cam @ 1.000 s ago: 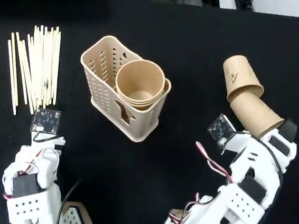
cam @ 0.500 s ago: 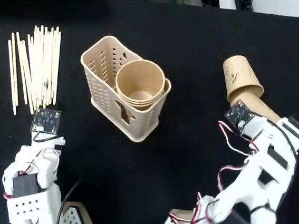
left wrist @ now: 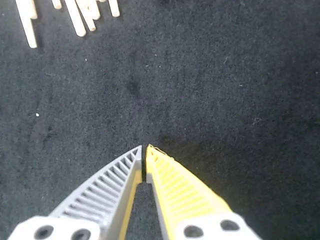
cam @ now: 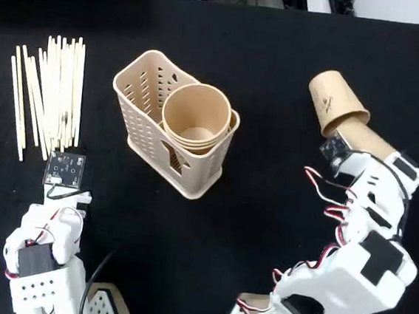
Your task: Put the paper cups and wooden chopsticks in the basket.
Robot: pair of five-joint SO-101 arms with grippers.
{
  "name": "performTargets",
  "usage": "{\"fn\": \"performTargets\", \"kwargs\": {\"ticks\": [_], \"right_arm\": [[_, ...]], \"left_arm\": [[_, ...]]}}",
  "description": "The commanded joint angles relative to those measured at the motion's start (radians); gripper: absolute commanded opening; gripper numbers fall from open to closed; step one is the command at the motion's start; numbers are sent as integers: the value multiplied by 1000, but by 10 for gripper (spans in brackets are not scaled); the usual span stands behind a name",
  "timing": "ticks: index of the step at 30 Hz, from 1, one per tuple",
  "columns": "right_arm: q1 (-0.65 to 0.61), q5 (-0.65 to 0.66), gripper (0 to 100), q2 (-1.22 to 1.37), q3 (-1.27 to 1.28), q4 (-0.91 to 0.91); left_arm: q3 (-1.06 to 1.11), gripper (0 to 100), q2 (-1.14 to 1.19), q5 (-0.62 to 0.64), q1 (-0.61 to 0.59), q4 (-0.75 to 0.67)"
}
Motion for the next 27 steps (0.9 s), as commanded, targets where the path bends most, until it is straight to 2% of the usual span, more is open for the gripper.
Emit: {"fn": "performTargets", "kwargs": {"ticks": [1, 4, 9, 13, 15, 17, 23, 27], "right_arm": [[40, -8, 11, 8, 113, -170], [48, -8, 12, -38, 214, -259], [66, -6, 12, -174, 340, -252], [86, -3, 12, -366, 424, -92], [100, -3, 12, -504, 432, 91], [103, -3, 12, -662, 412, 350], [43, -3, 12, -1125, 186, 1278], [-38, -8, 12, -1311, 54, 1637]], "left_arm": [[18, 33, -2, -6, 4, 5], [18, 33, -2, -6, 4, 5], [18, 33, -2, -6, 4, 5], [18, 33, -2, -6, 4, 5], [18, 33, -2, -6, 4, 5], [18, 33, -2, -6, 4, 5], [18, 33, -2, -6, 4, 5], [18, 33, -2, -6, 4, 5]]}}
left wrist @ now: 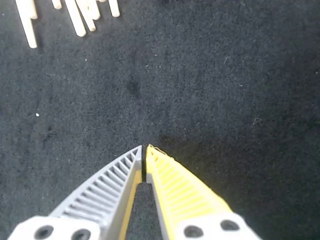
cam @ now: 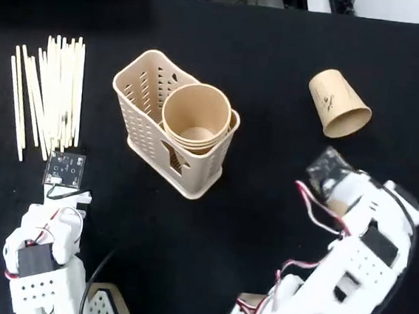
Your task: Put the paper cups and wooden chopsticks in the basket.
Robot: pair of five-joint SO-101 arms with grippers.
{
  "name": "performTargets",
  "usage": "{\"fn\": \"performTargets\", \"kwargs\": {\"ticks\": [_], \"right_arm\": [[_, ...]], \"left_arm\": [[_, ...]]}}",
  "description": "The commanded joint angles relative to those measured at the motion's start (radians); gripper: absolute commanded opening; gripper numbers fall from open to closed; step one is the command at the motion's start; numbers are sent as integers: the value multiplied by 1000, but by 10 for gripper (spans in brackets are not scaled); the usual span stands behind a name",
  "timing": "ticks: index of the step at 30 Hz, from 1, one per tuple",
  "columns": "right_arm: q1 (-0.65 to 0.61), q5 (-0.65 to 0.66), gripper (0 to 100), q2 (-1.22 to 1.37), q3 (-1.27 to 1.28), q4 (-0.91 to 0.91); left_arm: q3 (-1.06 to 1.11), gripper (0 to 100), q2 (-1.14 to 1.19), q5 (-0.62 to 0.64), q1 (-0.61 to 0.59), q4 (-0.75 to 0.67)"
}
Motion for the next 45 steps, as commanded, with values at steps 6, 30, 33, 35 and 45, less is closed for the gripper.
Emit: {"fn": "performTargets", "kwargs": {"ticks": [6, 30, 33, 35, 45], "right_arm": [[-144, -195, 12, -189, -369, 649], [-694, -730, 12, 493, -1557, 1056], [-769, -789, 12, 536, -1557, 1057], [-806, -815, 12, 542, -1555, 1057], [-815, -813, 21, 605, -1494, 1057]], "left_arm": [[18, 33, -2, -6, 4, 5], [18, 33, -2, -6, 4, 5], [18, 33, -2, -6, 4, 5], [18, 33, -2, -6, 4, 5], [18, 33, -2, -6, 4, 5]]}}
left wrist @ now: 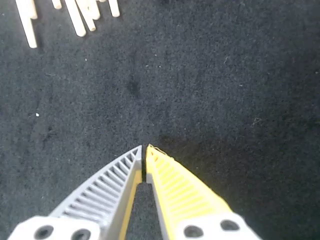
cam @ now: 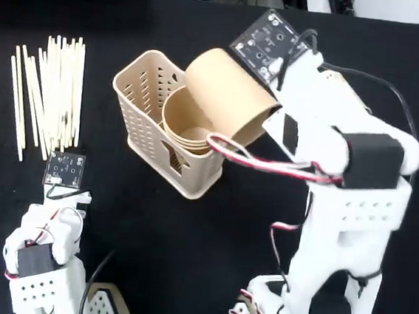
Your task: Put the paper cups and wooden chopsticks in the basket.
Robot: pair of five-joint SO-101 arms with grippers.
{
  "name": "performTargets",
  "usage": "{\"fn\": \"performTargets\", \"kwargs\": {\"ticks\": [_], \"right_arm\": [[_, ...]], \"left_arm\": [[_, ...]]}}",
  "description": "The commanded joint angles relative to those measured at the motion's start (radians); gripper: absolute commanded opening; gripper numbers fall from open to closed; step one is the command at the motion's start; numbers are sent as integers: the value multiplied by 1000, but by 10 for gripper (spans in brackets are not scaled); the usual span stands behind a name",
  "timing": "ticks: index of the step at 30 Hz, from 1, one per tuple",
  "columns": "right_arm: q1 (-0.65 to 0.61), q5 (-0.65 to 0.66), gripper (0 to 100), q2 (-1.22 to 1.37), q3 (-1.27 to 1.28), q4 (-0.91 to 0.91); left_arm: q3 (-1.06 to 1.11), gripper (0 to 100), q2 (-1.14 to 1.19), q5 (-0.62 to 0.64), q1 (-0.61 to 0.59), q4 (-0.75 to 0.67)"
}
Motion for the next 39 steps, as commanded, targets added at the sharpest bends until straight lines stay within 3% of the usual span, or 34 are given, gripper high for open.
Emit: {"fn": "performTargets", "kwargs": {"ticks": [1, 5, 14, 21, 26, 36, 39], "right_arm": [[-18, -6, 38, 15, -1, 38], [-18, -6, 103, 15, -1, 38], [-61, -5, 108, -145, 10, 38], [-296, -40, 105, -124, 93, 29], [-304, -58, 9, 12, 97, -5], [-305, -60, 11, -56, -54, 37], [-319, -112, 11, -104, -53, 37]], "left_arm": [[18, 33, -2, -6, 4, 5], [18, 33, -2, -6, 4, 5], [18, 33, -2, -6, 4, 5], [18, 33, -2, -6, 4, 5], [18, 33, -2, -6, 4, 5], [18, 33, -2, -6, 4, 5], [18, 33, -2, -6, 4, 5]]}}
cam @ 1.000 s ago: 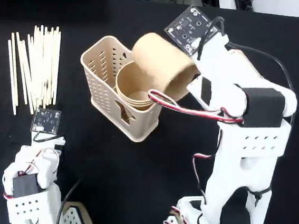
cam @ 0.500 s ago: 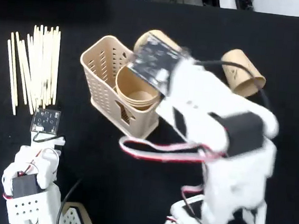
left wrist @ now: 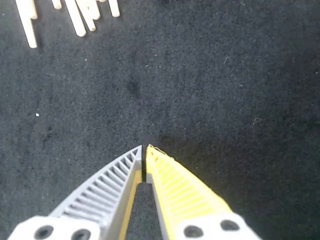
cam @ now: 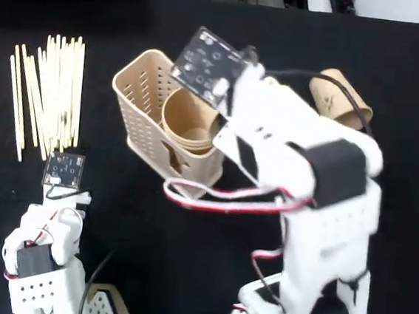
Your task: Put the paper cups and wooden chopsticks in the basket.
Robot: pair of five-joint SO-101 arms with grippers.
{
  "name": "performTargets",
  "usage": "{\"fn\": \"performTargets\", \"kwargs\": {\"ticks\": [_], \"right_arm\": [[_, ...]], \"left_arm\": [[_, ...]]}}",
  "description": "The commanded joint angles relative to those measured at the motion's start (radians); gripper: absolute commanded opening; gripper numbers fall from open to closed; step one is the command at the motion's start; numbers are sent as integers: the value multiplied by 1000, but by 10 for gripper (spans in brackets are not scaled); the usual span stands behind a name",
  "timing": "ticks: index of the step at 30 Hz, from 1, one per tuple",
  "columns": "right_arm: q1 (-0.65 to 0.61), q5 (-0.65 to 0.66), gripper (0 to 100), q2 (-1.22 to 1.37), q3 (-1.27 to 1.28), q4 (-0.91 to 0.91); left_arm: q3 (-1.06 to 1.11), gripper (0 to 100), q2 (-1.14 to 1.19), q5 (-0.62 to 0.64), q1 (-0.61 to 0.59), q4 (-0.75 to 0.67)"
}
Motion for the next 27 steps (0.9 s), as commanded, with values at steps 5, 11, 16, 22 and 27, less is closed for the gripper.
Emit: {"fn": "performTargets", "kwargs": {"ticks": [5, 11, 16, 22, 27], "right_arm": [[-153, -61, 11, -113, 4, 35], [-224, -55, 12, -124, 59, 35], [-230, -38, 15, -131, 58, 35], [-230, 21, 90, -208, 82, 35], [-189, 23, 154, -275, 125, 31]], "left_arm": [[18, 33, -2, -6, 4, 5], [18, 33, -2, -6, 4, 5], [18, 33, -2, -6, 4, 5], [18, 33, -2, -6, 4, 5], [18, 33, -2, -6, 4, 5]]}}
